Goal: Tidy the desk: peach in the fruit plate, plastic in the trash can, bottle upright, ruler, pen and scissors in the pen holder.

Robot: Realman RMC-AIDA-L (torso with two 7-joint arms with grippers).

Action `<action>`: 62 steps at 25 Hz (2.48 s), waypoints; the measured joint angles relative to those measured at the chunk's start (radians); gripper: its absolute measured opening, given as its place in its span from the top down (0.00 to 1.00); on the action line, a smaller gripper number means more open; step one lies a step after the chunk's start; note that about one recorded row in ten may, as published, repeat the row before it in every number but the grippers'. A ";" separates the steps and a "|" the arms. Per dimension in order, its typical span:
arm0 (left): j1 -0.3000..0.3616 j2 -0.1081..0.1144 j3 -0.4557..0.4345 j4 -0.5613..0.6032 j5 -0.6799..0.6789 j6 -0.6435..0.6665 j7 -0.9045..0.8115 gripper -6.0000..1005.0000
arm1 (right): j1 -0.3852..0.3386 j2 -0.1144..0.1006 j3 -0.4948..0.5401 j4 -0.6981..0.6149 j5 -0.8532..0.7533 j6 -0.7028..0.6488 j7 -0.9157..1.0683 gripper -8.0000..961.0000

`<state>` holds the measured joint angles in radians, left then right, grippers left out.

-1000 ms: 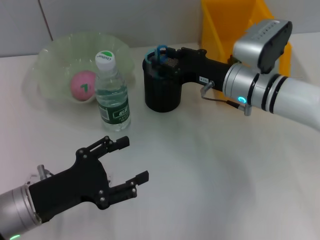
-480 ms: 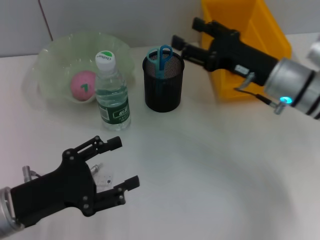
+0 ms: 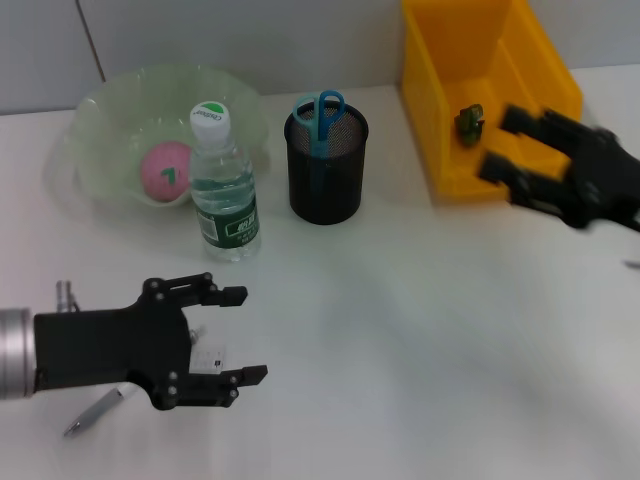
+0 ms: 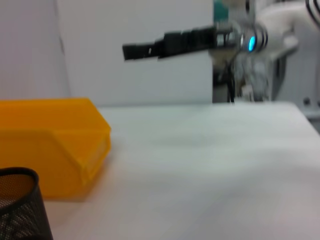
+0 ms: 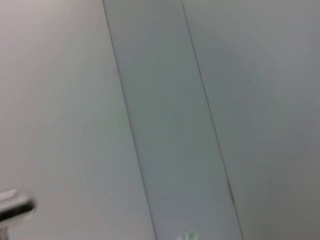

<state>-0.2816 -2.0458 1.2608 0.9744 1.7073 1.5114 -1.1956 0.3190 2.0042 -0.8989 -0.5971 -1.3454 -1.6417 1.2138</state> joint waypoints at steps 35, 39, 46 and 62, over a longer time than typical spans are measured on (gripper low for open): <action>-0.271 -0.024 0.035 0.056 0.581 -0.022 -0.360 0.19 | -0.008 0.033 0.133 -0.114 -0.681 -0.164 -0.034 0.16; -0.273 -0.024 0.033 0.036 0.598 -0.054 -0.361 0.19 | -0.009 0.042 0.132 -0.115 -0.689 -0.164 -0.033 0.16; -0.271 -0.024 0.035 0.030 0.608 -0.079 -0.360 0.19 | -0.007 0.052 0.132 -0.114 -0.693 -0.165 -0.028 0.16; -0.288 -0.023 0.035 0.005 0.631 -0.082 -0.361 0.20 | 0.000 0.056 0.132 -0.114 -0.704 -0.163 -0.027 0.16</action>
<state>-0.5699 -2.0692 1.2961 0.9789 2.3379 1.4291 -1.5568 0.3191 2.0603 -0.7669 -0.7114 -2.0494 -1.8050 1.1871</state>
